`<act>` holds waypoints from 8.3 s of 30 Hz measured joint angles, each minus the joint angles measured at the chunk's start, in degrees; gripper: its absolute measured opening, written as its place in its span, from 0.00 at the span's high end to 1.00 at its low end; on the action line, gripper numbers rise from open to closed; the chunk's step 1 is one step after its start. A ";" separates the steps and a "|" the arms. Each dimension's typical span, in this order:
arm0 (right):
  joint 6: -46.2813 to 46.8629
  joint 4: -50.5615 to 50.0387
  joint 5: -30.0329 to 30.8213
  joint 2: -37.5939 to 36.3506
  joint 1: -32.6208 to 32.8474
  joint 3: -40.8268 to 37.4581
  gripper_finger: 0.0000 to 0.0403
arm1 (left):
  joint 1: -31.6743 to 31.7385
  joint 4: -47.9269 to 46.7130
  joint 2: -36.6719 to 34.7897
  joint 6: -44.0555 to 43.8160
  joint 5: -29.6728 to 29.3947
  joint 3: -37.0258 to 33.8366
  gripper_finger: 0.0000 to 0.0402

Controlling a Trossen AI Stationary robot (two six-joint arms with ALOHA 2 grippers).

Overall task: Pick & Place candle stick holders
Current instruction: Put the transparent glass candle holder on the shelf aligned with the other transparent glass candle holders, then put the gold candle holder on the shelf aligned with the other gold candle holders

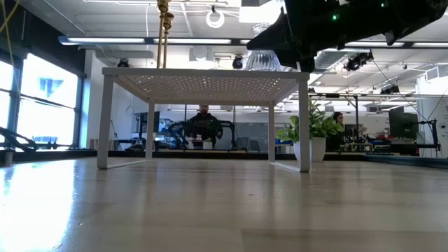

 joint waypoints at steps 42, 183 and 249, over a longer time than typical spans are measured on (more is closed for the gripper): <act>-22.12 0.93 3.76 -21.32 21.44 0.17 0.38 | -0.17 -1.69 -0.66 9.64 0.00 5.05 0.87; -14.99 -7.90 -1.90 -17.82 26.58 0.18 0.41 | -1.54 12.00 -74.31 -18.03 38.59 -61.59 0.87; -14.14 -8.01 -1.90 -17.82 26.58 0.18 0.41 | -1.55 26.52 -74.42 -4.76 37.34 -69.59 0.96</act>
